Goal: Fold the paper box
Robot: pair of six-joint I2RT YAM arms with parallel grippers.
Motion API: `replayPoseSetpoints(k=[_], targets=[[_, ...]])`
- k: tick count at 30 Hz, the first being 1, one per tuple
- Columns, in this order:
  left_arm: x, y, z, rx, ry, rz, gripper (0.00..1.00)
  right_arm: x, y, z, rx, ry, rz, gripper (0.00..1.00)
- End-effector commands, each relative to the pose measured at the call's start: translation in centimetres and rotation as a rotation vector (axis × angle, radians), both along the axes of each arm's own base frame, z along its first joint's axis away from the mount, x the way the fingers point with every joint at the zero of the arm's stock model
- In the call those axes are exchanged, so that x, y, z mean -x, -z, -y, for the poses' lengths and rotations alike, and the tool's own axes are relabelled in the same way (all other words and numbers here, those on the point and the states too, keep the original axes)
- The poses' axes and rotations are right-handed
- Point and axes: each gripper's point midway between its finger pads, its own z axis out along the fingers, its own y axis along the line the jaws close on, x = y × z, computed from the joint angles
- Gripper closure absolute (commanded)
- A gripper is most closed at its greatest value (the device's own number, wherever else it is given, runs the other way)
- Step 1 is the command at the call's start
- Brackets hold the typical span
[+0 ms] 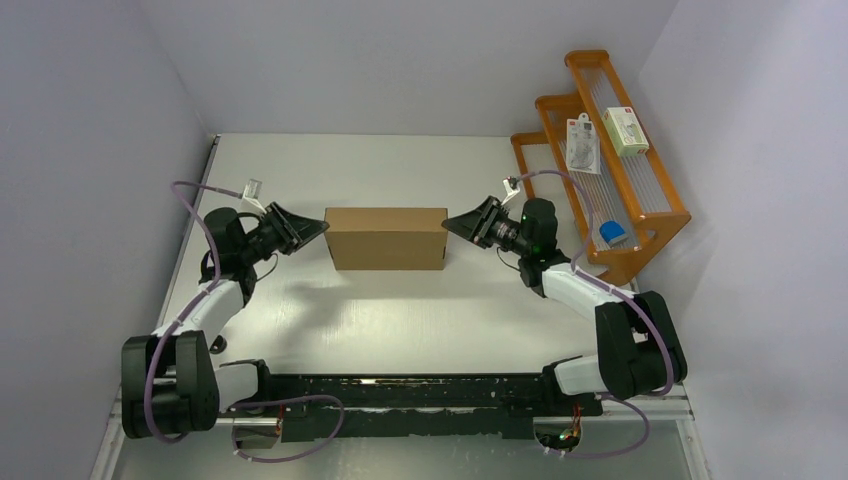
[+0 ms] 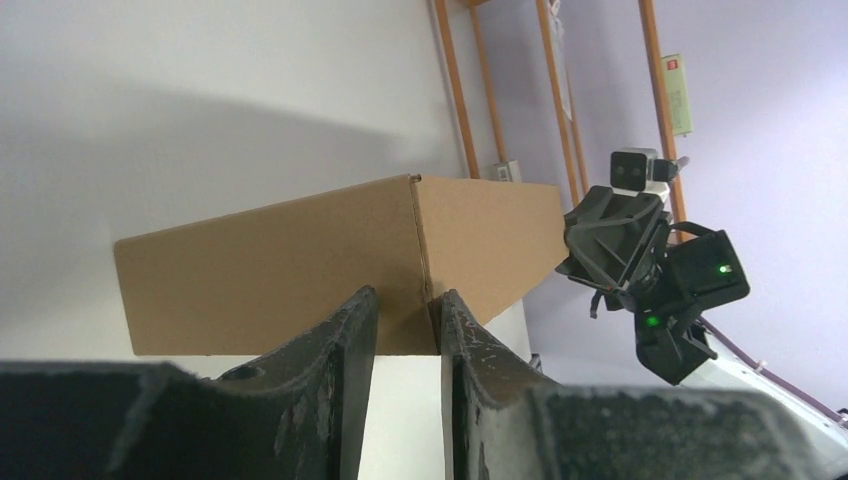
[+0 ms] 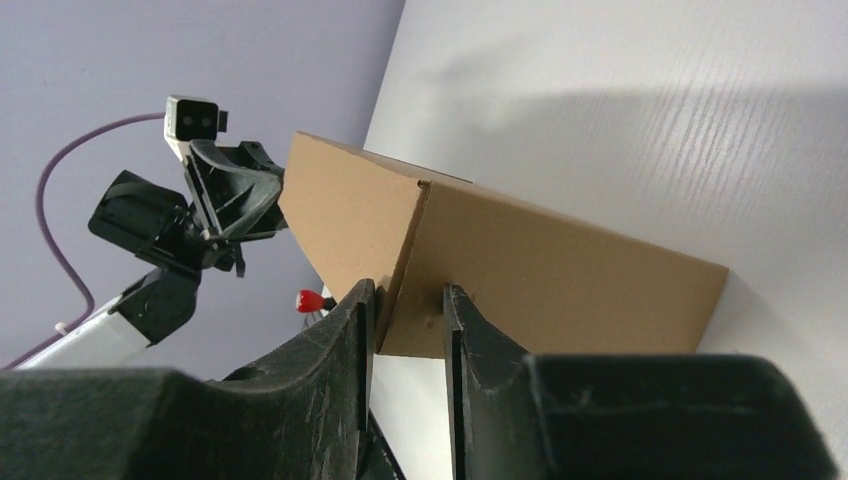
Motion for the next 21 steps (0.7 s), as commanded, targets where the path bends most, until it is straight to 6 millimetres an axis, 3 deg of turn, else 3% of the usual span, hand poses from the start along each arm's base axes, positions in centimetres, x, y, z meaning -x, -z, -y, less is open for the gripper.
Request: replayPoseSetpoints(k=[1,5,10,13,17,21], targets=[[5.7,12.4,-1.5,-0.029,-0.083,-0.483,0.95,3.0,8.0,1.9,0.134,0.018,-0.283,0.93],[4.9,11.1,-1.5,-0.025,-0.074,-0.438,0.93,2.1,5.8,1.4,0.103,0.004,-0.233,0.91],[3.0,7.9,-2.1,-0.079,-0.076,-0.345,0.88,0.2,1.6,0.7,0.05,-0.003,-0.145,0.76],[2.5,7.2,-2.5,-0.115,-0.08,-0.332,0.88,-0.7,-0.1,0.3,0.027,-0.001,-0.103,0.72],[2.6,7.3,-2.5,-0.115,-0.073,-0.333,0.88,-1.1,0.2,0.1,0.031,-0.012,-0.108,0.77],[2.9,8.1,-2.2,-0.092,-0.069,-0.347,0.88,-0.3,3.1,0.2,0.039,-0.023,-0.172,0.86]])
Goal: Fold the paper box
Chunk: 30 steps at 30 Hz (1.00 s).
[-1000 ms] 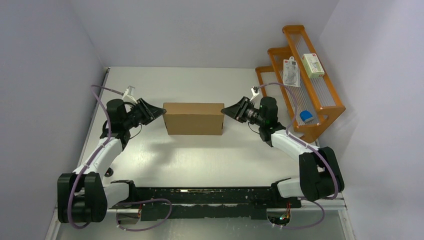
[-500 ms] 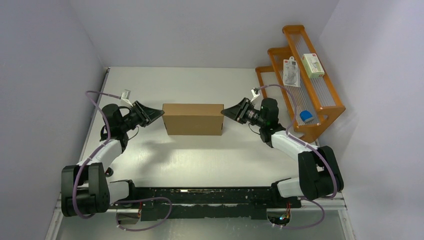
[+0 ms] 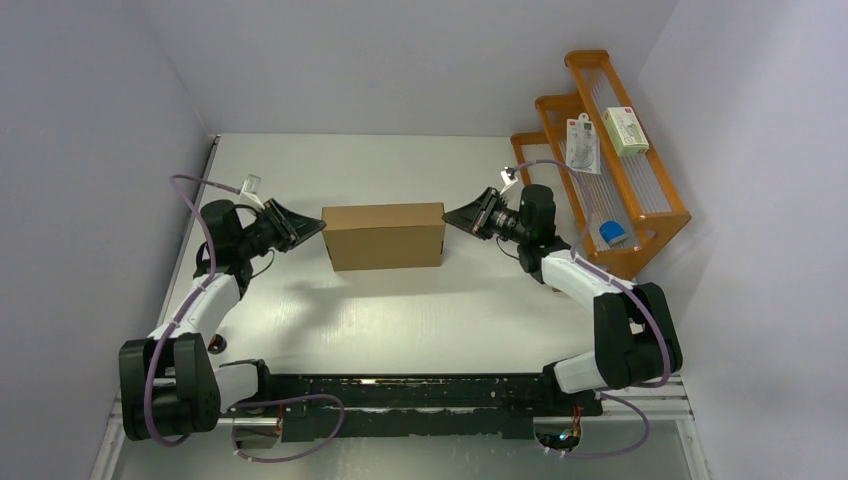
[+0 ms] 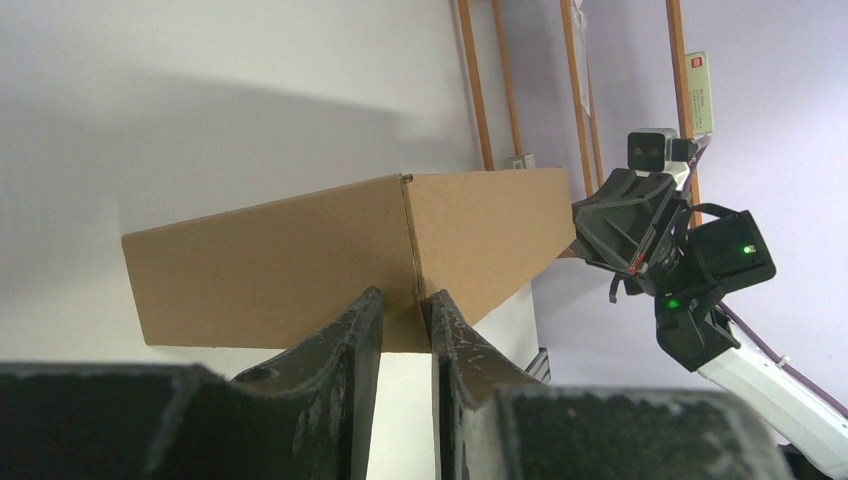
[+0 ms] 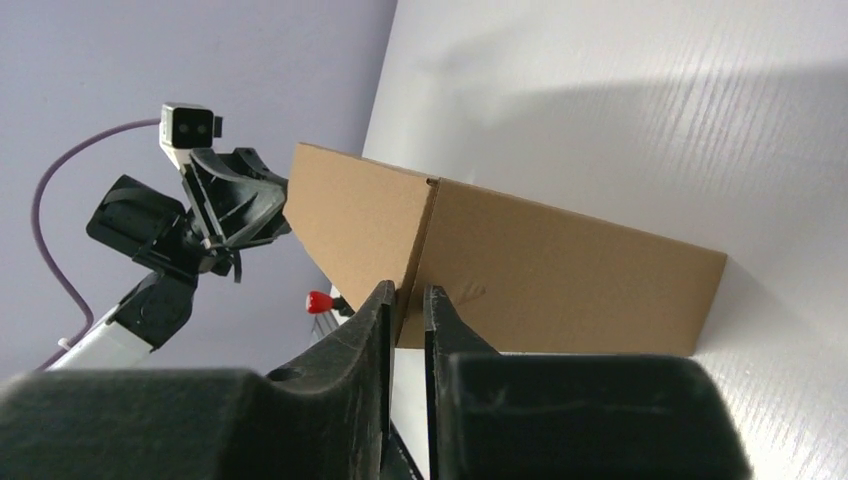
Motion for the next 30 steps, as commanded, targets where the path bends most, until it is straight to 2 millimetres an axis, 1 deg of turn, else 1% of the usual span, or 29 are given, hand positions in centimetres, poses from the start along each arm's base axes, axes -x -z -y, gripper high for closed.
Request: replayPoseSetpoints(k=[1,3,5,7,9,13,15,17,21,22,25,28,30], targets=[[3.3,9.1,-1.7,-0.066,-0.081,-0.323,0.88,1.2,5.0,0.6,0.04,-0.008,-0.135,0.87],[3.3,9.1,-1.6,-0.063,-0.077,-0.324,0.88,1.8,6.5,0.8,0.057,-0.002,-0.171,0.91],[3.1,8.8,-1.6,-0.07,-0.071,-0.314,0.87,2.0,7.2,1.0,0.075,0.0,-0.184,0.94],[2.6,8.1,-1.8,-0.089,-0.069,-0.293,0.85,2.0,6.8,1.0,0.083,-0.008,-0.17,0.94],[2.2,7.1,-2.1,-0.119,-0.067,-0.273,0.8,1.4,5.3,0.9,0.093,-0.021,-0.124,0.92],[0.9,4.6,-3.3,-0.212,-0.088,-0.212,0.66,-0.1,1.7,1.0,0.142,-0.027,-0.022,0.79],[0.2,3.1,-3.8,-0.253,-0.097,-0.181,0.6,-0.8,0.2,1.0,0.168,-0.03,0.027,0.67],[-0.7,1.4,-4.3,-0.292,-0.103,-0.14,0.55,-1.2,-1.3,1.0,0.192,-0.043,0.073,0.56],[-2.4,-2.3,-5.4,-0.382,-0.116,-0.039,0.45,-2.0,-4.1,1.3,0.264,-0.071,0.21,0.42],[-2.9,-3.6,-5.8,-0.406,-0.125,-0.006,0.42,-2.0,-4.7,1.1,0.275,-0.083,0.237,0.38],[-3.5,-5.1,-6.5,-0.469,-0.136,0.04,0.36,-2.1,-6.2,0.5,0.301,-0.114,0.326,0.27],[-3.5,-5.3,-7.2,-0.535,-0.148,0.063,0.3,-1.9,-6.8,-1.0,0.375,-0.165,0.399,0.17],[-3.3,-5.2,-7.5,-0.587,-0.156,0.067,0.27,-1.3,-6.7,-2.7,0.441,-0.228,0.439,0.13]])
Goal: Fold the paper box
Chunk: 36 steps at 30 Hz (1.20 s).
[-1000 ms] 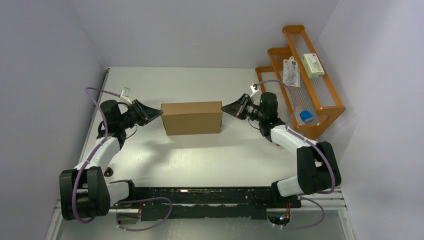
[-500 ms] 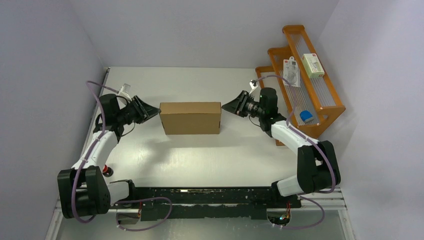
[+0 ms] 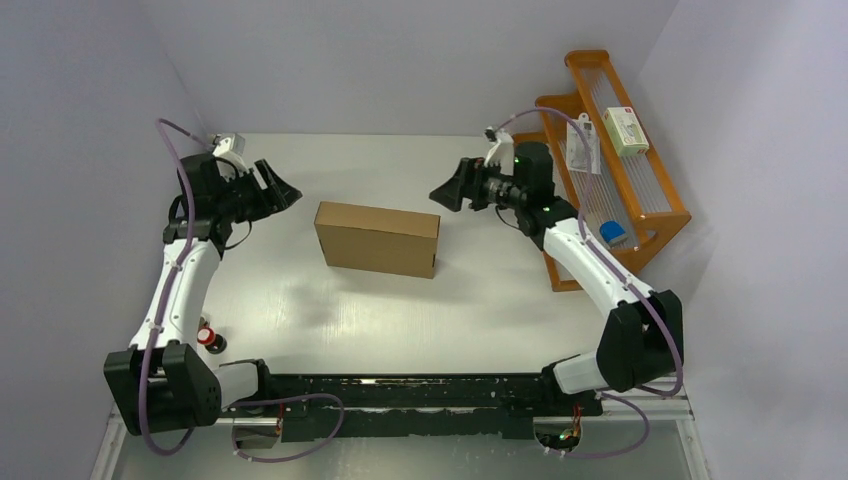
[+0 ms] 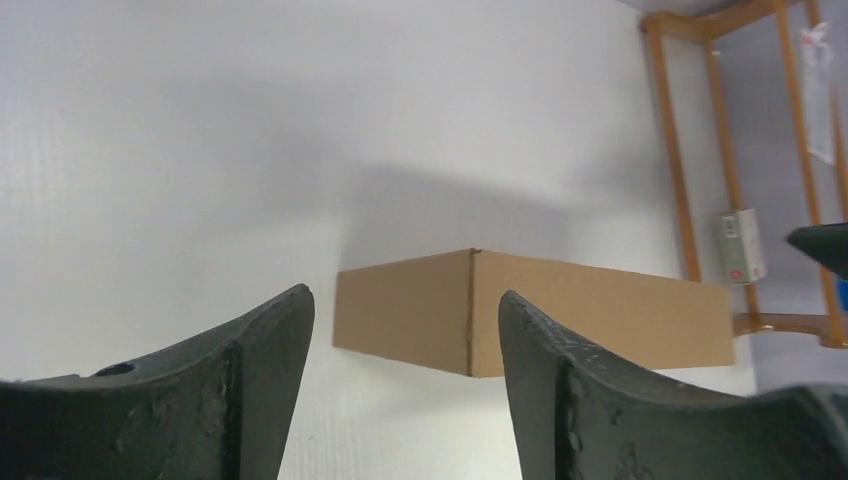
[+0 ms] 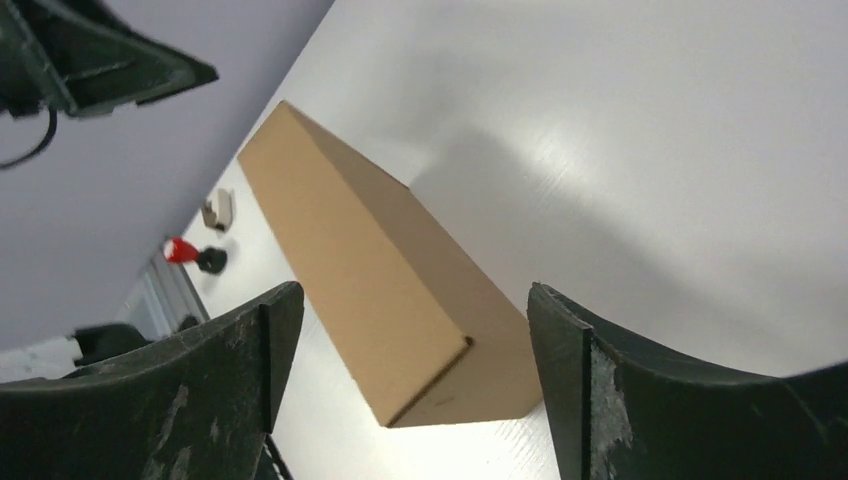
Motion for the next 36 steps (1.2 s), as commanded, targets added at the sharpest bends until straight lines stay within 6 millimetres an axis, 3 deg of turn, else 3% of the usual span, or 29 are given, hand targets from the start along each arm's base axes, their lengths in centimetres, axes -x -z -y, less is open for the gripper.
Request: replayPoseSetpoints(k=[1,5,9,14,22,26,30,36], targets=[[0.8,0.8,-1.5,-0.154,-0.027,-0.016,0.26,1.2,-0.3,-2.8,0.176,-0.124,0.127,0.12],[1.6,1.0,-1.4,-0.251,-0.041,-0.034,0.21,1.7,0.3,-5.1,0.307,-0.224,0.177,0.08],[2.9,0.6,-2.2,-0.42,-0.15,-0.016,0.05,2.4,0.8,-7.8,0.437,-0.337,0.246,0.07],[4.5,1.0,-3.7,-0.484,-0.259,0.0,0.03,3.6,3.0,-11.0,0.594,-0.449,0.296,0.04],[4.8,2.2,-3.7,-0.486,-0.257,-0.026,0.03,4.4,5.2,-12.7,0.696,-0.559,0.296,0.03],[4.8,2.3,-3.4,-0.486,-0.244,-0.029,0.03,3.5,7.0,-13.0,0.782,-0.551,0.286,0.03],[5.1,2.1,-3.0,-0.494,-0.234,-0.018,0.03,2.9,7.2,-13.2,0.824,-0.561,0.285,0.03],[5.2,1.7,-3.0,-0.5,-0.239,-0.005,0.03,4.3,7.9,-14.4,0.832,-0.666,0.31,0.12]])
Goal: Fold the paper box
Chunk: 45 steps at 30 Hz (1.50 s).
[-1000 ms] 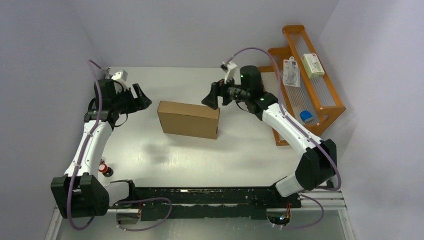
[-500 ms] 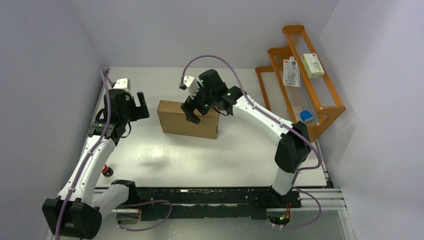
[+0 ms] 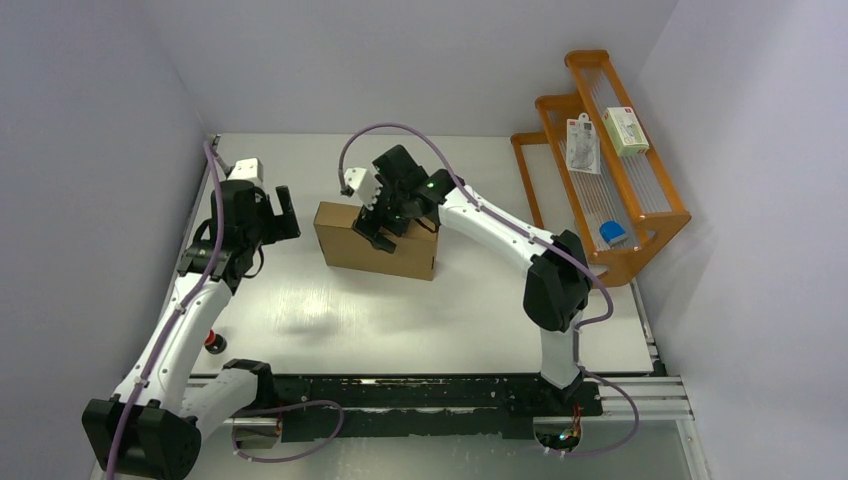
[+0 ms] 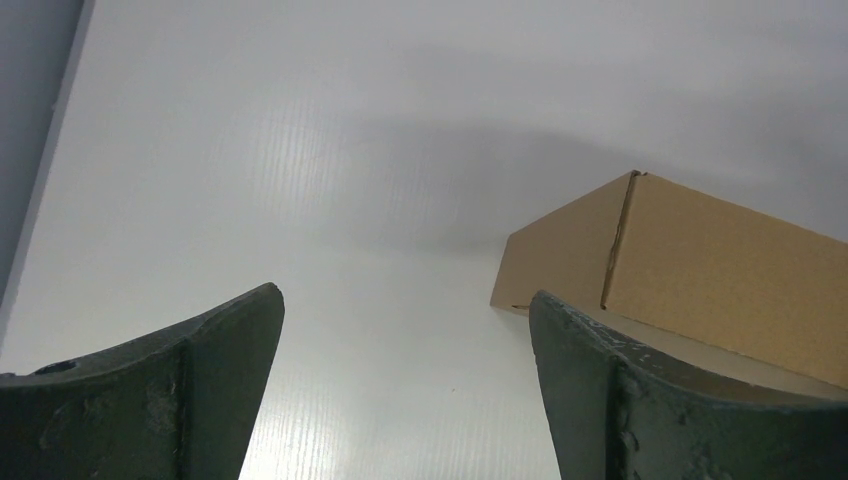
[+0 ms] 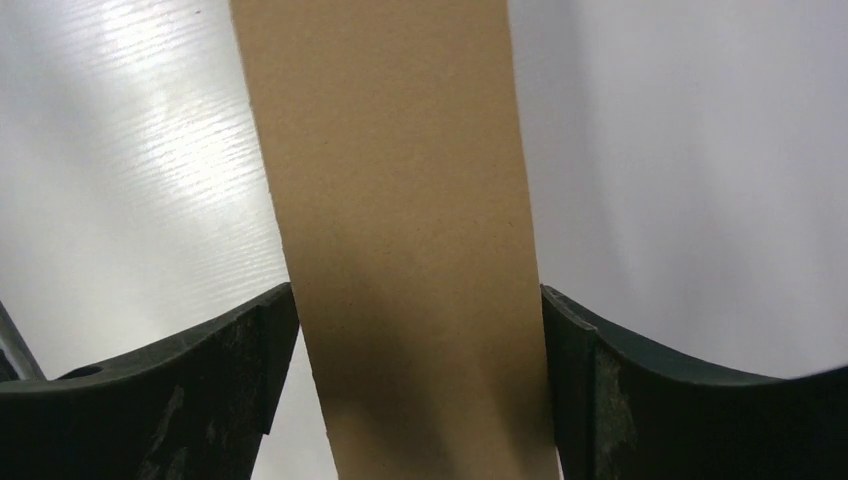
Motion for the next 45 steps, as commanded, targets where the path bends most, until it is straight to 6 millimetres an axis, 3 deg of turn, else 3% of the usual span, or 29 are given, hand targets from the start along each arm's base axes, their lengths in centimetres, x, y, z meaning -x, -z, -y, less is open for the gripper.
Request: replayPoseSetpoints(k=[1,5,10,17,22,26,30,37,40,43,45], targets=[[0.4,-0.3,-0.2,-0.026,-0.004,0.01,0.03,0.7,-0.5,-0.6,0.029,-0.079,0.019,0.16],[0.5,-0.4,0.2,-0.022,0.009,0.018,0.04,0.5,-1.2,-0.6,0.047,-0.123,0.048,0.35],[0.7,-0.9,0.1,-0.03,0.004,0.031,0.04,-0.4,-3.9,-0.7,0.031,-0.182,0.19,0.58],[1.2,-1.7,-0.3,-0.045,-0.023,0.055,0.04,-2.0,-7.6,-0.1,0.095,-0.2,0.488,0.6],[1.8,-2.3,-1.4,-0.074,-0.079,0.075,0.04,-2.0,-6.5,0.0,0.214,-0.233,0.717,0.56],[2.1,-2.8,-2.1,-0.084,-0.122,0.094,0.04,-1.3,-3.8,0.2,0.289,-0.265,0.87,0.61],[2.4,-3.2,-2.5,-0.084,-0.145,0.11,0.05,-0.3,-2.8,-0.9,0.201,-0.261,0.975,0.63],[2.5,-3.3,-2.6,-0.08,-0.151,0.12,0.05,0.9,1.0,-0.1,0.263,-0.258,1.131,0.61],[2.6,-3.5,-2.6,-0.078,-0.154,0.126,0.05,1.1,1.6,0.6,0.262,-0.23,1.179,0.53],[2.6,-3.6,-2.6,-0.077,-0.153,0.13,0.05,1.1,2.3,1.5,0.288,-0.2,1.208,0.34],[2.6,-3.6,-2.6,-0.078,-0.152,0.13,0.05,1.2,2.7,1.8,0.303,-0.182,1.2,0.27]])
